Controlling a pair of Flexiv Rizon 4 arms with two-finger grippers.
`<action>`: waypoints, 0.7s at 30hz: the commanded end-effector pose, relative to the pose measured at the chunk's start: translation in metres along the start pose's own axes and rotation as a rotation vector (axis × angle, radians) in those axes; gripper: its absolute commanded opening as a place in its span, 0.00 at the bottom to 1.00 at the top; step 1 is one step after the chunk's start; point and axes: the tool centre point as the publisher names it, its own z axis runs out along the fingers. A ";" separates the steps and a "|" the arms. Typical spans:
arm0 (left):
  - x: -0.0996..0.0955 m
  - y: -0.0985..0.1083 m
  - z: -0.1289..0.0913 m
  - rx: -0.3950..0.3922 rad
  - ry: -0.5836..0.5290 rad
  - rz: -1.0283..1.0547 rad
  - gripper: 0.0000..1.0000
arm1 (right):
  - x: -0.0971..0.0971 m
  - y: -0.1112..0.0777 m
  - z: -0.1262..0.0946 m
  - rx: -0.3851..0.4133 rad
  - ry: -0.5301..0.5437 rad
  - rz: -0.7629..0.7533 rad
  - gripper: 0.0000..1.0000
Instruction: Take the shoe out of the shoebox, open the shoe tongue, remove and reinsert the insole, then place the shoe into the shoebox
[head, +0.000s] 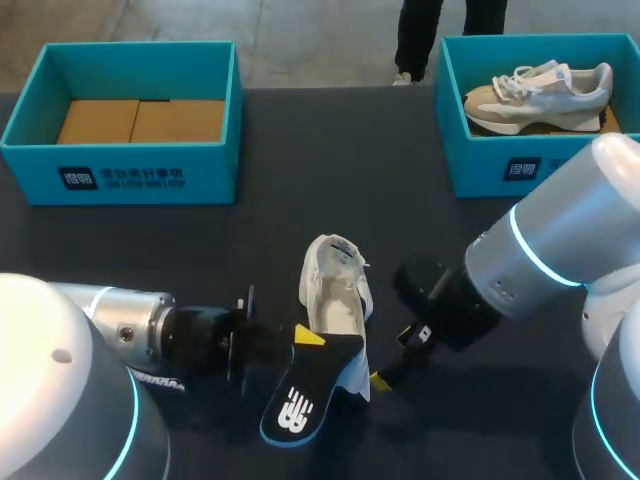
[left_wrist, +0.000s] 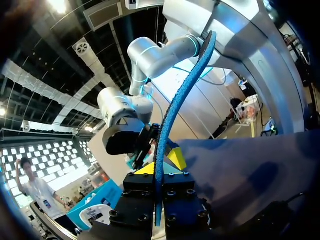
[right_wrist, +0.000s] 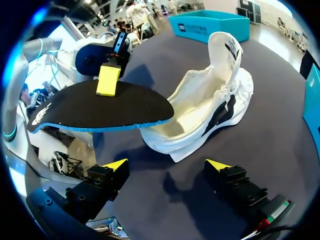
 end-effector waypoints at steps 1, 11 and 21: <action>-0.002 0.008 0.005 0.015 0.006 -0.002 0.00 | 0.001 -0.001 0.008 -0.011 -0.002 0.001 1.00; -0.002 0.015 0.006 0.027 0.018 0.003 0.00 | 0.001 -0.001 0.008 -0.011 -0.002 0.001 1.00; -0.007 0.030 0.004 0.028 0.023 -0.005 0.00 | 0.001 -0.001 0.008 -0.011 -0.002 0.001 1.00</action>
